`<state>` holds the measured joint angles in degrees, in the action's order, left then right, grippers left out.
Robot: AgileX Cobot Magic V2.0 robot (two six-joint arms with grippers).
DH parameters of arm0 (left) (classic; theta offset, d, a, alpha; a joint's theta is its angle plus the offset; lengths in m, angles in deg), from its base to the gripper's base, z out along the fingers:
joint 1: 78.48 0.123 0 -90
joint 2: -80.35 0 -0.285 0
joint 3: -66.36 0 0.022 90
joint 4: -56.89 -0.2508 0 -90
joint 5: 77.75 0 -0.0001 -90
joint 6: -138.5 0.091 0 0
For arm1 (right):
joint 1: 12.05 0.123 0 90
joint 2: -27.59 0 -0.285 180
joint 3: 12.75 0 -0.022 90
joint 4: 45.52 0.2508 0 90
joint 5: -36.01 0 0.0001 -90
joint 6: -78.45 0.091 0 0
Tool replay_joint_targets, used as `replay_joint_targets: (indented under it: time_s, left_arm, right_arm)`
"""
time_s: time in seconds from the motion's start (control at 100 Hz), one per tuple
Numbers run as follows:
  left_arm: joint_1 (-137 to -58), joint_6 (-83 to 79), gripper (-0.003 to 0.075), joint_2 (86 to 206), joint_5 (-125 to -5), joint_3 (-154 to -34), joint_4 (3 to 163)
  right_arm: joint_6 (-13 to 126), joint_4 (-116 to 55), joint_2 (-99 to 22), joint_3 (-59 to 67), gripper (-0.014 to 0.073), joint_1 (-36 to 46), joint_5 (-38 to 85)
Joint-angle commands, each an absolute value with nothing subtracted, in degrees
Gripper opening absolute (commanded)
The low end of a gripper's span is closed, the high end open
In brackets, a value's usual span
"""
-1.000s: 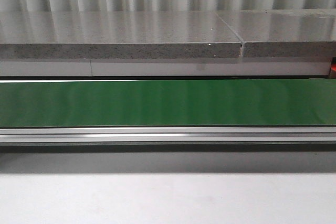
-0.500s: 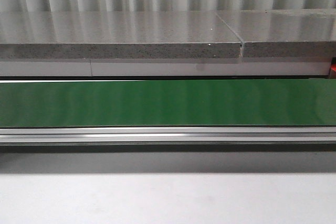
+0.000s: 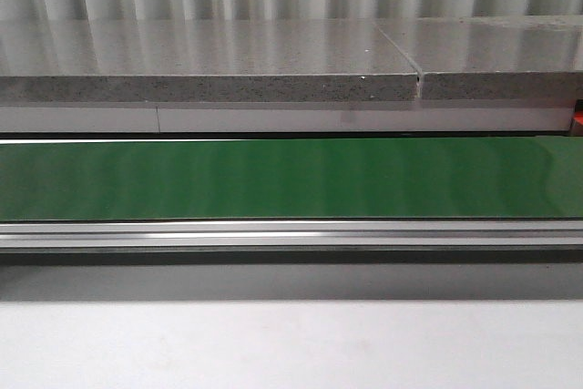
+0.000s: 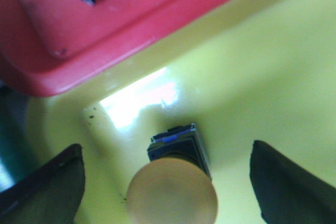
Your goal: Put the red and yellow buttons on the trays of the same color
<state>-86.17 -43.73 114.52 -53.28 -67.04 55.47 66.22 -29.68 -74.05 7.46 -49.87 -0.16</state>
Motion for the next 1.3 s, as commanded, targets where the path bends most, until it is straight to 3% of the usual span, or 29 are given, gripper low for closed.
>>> replay_joint_targets:
  time_s: [0.0,0.22,0.69,1.02,1.16,1.29]
  left_arm:
    - [-86.6,-43.9,-0.0020,114.8,-57.9,-68.6,55.9]
    - [-86.6,-43.9,-0.0020,114.8,-57.9,-68.6,55.9]
    - [-86.6,-43.9,-0.0020,114.8,-57.9,-68.6,55.9]
    - [-86.6,-43.9,-0.0020,114.8,-57.9,-68.6,55.9]
    - [-86.6,-43.9,-0.0020,114.8,-57.9,-68.6,55.9]
    - [-86.6,-43.9,-0.0020,114.8,-57.9,-68.6,55.9]
  right_arm:
    - [66.1,-28.3,-68.1,6.4,0.0635,-49.8,0.8]
    - [65.0,-27.8,-57.3,6.4,0.0635,-43.7,0.6]
    - [60.5,-27.8,-44.3,8.5,0.0635,-20.5,-0.9]
    - [60.5,-27.8,-39.1,17.2,0.0622,-16.9,1.1]
    - [60.5,-27.7,-39.0,17.4,0.0486,-16.9,1.2]
    - [60.5,-27.7,-39.0,17.4,0.0219,-16.9,1.2]
